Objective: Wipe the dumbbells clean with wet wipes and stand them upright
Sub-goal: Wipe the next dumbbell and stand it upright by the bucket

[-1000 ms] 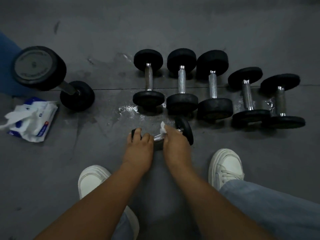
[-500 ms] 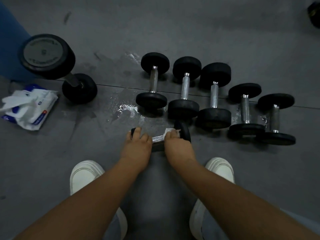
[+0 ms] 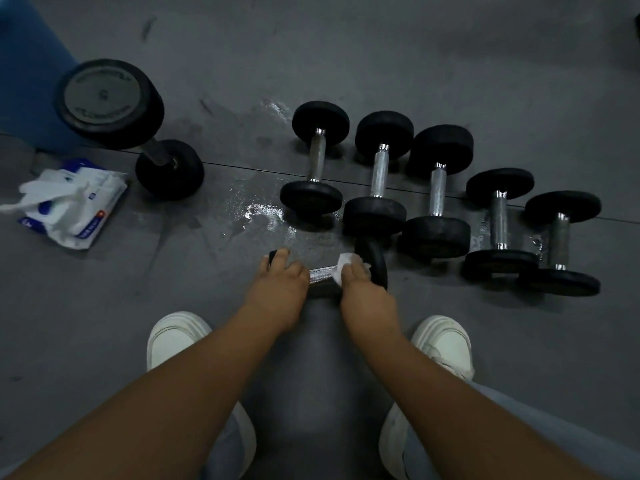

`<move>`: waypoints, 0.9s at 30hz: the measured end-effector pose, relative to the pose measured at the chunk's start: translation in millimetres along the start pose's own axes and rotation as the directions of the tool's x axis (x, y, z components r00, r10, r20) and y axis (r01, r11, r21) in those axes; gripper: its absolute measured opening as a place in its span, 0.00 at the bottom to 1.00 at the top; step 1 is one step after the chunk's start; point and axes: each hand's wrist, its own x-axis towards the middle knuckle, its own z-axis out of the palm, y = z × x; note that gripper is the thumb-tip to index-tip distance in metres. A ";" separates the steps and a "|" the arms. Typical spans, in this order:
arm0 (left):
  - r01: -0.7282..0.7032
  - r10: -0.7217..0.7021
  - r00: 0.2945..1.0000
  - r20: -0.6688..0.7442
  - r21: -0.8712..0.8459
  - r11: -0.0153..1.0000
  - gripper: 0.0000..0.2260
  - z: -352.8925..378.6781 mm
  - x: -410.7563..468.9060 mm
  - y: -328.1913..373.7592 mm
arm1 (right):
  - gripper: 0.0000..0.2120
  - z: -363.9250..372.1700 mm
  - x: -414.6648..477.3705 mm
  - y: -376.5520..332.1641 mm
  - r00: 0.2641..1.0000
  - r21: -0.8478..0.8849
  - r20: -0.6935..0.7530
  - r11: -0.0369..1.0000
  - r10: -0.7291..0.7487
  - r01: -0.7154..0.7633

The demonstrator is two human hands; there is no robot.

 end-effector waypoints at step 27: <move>0.077 -0.136 0.988 -0.079 -0.512 0.855 0.52 19.1 -9.2 -26.7 | 0.20 14.5 10.8 -28.9 0.971 0.201 -0.110 0.952 -0.214 0.233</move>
